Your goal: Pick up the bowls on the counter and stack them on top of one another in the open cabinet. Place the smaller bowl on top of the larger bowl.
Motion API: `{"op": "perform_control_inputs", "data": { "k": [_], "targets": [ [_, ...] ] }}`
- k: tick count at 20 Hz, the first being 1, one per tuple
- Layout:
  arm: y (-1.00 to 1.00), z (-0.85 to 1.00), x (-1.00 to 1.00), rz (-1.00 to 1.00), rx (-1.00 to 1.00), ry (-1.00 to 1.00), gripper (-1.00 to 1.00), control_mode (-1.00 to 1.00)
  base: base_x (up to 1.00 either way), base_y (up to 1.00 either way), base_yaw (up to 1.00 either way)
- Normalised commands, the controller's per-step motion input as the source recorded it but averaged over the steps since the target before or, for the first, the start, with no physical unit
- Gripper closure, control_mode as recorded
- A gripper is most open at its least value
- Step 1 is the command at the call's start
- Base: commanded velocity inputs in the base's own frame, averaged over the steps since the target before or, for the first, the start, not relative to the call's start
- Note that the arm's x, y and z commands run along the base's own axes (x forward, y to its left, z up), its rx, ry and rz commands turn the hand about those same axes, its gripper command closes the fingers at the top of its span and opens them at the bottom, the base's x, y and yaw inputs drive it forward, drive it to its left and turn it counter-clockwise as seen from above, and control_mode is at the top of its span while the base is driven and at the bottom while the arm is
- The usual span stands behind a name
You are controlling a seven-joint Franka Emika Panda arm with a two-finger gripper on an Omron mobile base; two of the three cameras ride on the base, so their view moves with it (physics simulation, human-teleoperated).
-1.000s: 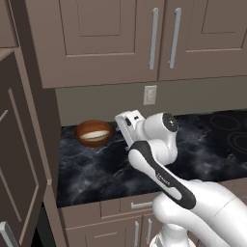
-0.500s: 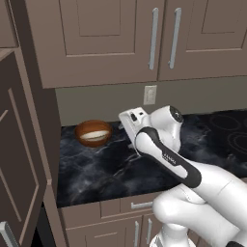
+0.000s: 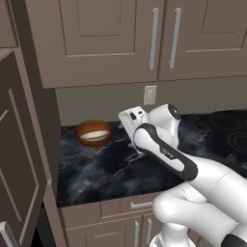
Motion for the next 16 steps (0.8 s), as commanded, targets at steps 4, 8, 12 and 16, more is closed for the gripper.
{"op": "perform_control_inputs", "data": {
  "k": [4, 8, 12, 16],
  "targets": [
    [0.00, -0.18, 0.12, 0.00, 0.00, 0.00, -1.00, -1.00, 0.00, 0.00, 0.00],
    [0.00, -0.16, 0.21, 0.00, 0.00, 0.00, -1.00, -1.00, 0.00, 0.00, 0.00],
    [0.01, -0.12, 0.37, 0.00, -0.04, 0.00, -1.00, -1.00, 0.00, 0.00, 0.00],
    [0.07, -0.15, 0.43, 0.00, -0.07, 0.00, -1.00, -1.00, 0.00, 0.00, 0.00]
  ]
}}
